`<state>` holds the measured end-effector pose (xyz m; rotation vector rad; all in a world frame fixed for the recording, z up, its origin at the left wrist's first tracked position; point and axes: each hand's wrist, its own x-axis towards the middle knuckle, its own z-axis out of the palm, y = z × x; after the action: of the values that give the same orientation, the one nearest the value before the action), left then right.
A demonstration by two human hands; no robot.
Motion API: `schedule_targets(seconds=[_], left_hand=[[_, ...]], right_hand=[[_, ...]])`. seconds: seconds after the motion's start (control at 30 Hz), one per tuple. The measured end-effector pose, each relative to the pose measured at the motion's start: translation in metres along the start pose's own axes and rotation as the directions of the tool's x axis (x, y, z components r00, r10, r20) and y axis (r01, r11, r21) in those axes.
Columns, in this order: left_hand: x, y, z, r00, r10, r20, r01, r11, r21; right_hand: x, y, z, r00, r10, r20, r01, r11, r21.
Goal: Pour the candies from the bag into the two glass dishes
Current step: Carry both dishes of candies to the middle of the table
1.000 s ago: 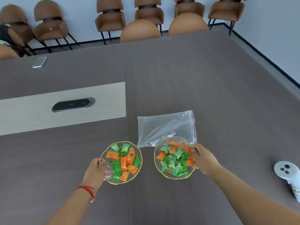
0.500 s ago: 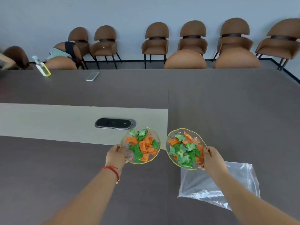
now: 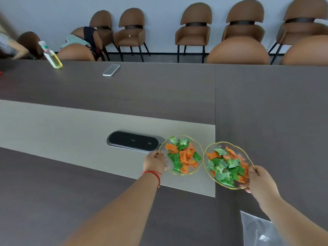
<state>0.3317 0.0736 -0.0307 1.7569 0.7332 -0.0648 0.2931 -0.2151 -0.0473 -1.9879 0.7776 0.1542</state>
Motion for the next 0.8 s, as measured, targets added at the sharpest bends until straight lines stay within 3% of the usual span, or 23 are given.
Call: schedule_targets(seconds=[0.1, 0.37, 0.8], left_hand=[[0.023, -0.009, 0.014, 0.999, 0.048, 0.008, -0.048, 0.991, 0.123], [0.038, -0.013, 0.03, 0.993, 0.118, -0.022, -0.111, 0.972, 0.205], [0.051, -0.021, 0.048, 0.966, 0.209, -0.151, -0.171, 0.957, 0.233]], right_hand=[[0.017, 0.002, 0.009, 1.0, 0.021, -0.02, -0.022, 1.0, -0.005], [0.034, -0.006, 0.01, 0.998, 0.051, -0.045, -0.053, 0.998, -0.035], [0.036, -0.001, 0.012, 0.996, 0.056, -0.073, -0.056, 0.998, -0.004]])
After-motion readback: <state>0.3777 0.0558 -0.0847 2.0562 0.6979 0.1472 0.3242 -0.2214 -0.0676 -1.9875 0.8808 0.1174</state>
